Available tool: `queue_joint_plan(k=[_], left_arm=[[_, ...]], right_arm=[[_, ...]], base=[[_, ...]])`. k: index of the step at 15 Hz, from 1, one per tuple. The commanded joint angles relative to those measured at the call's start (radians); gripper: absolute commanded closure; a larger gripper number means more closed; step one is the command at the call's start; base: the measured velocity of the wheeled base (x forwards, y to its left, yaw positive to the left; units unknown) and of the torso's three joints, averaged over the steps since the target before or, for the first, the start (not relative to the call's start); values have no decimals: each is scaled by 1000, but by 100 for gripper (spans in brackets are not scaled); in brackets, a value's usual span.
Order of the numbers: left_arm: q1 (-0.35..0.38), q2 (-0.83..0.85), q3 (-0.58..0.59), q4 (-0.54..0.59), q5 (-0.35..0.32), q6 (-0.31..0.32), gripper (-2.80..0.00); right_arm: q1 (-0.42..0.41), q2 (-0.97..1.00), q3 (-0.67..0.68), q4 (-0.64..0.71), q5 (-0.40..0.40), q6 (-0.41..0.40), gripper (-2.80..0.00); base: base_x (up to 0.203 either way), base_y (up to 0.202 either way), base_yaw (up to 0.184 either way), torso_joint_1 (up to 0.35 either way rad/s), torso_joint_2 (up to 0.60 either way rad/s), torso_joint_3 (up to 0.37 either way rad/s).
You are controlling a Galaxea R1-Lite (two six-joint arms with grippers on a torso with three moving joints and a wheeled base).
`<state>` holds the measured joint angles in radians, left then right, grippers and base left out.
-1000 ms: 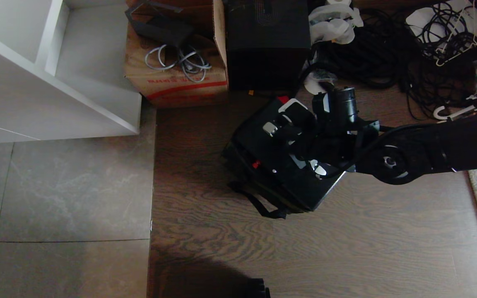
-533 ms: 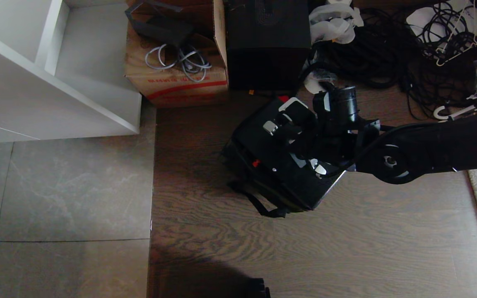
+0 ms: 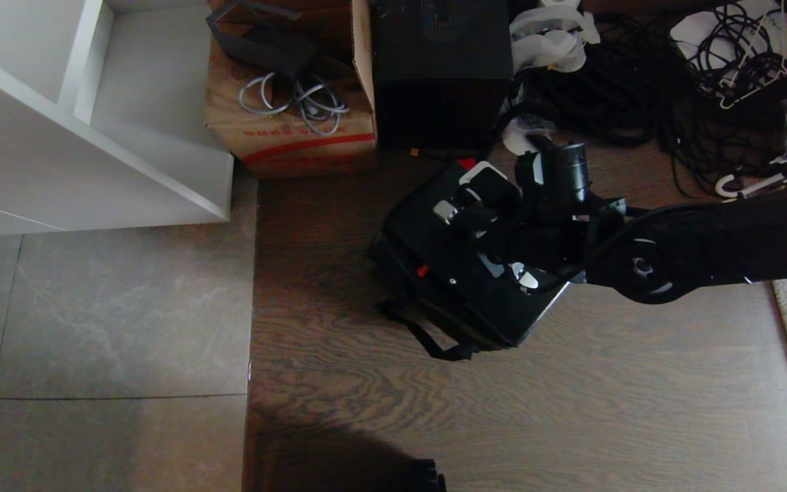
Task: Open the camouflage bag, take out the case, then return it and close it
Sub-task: Lift the black box
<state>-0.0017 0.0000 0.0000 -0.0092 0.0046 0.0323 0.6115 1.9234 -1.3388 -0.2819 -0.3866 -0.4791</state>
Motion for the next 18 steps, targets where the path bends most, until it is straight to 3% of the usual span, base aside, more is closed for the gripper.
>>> queue_joint_plan(k=[1, 3, 5, 18], left_arm=[[0, 0, 9, -3, 2, 11, 0], [0, 0, 9, -5, 2, 8, 0], [0, 0, 9, -6, 8, -47, 0], [0, 0, 9, -8, 8, -49, 0]], right_arm=[[1, 5, 9, -2, -3, -3, 0], [1, 5, 7, 0, -3, -3, 0], [-1, 5, 7, 0, -6, -3, 0], [-79, 92, 4, -24, -35, -43, 0]], base=[[0, 0, 0, 0, 0, 0], [0, 0, 0, 0, 0, 0], [0, 0, 0, 0, 0, 0], [0, 0, 0, 0, 0, 0]])
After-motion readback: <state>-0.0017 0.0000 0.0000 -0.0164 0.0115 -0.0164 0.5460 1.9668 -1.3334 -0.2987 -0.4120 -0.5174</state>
